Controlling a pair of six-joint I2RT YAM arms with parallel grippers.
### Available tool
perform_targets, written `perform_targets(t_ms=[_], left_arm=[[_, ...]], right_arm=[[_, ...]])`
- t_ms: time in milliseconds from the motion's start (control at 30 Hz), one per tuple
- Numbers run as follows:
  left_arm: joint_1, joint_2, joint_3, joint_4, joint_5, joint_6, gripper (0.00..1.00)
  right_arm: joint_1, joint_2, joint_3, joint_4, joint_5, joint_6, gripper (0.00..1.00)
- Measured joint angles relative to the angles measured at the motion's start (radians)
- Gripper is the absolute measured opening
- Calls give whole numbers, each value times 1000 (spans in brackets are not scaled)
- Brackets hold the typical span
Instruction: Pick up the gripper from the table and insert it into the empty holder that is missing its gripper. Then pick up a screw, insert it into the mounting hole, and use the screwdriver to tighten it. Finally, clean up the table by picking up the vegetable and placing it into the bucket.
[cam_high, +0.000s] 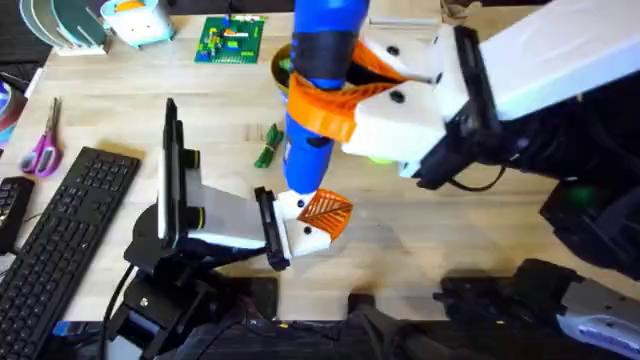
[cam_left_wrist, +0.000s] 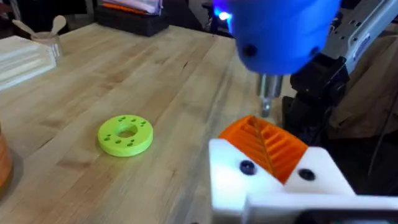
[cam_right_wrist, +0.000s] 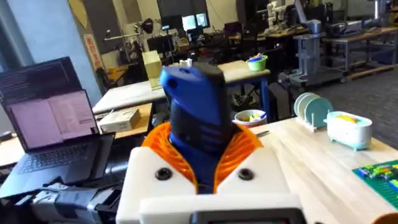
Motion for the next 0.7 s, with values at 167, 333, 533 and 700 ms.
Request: perform_targets(t_ms=[167,333,533,700], left_arm=[[0,0,0,0,0,0,9],[0,0,0,0,0,1,9],[0,0,0,0,0,3,9],[0,0,0,0,0,4,9]], right_arm=[[0,27,0,0,0,0,85],[0,35,0,-6,0,0,85],[5,45,0,-9,0,1,85],[8,46,0,-30,0,1,85]])
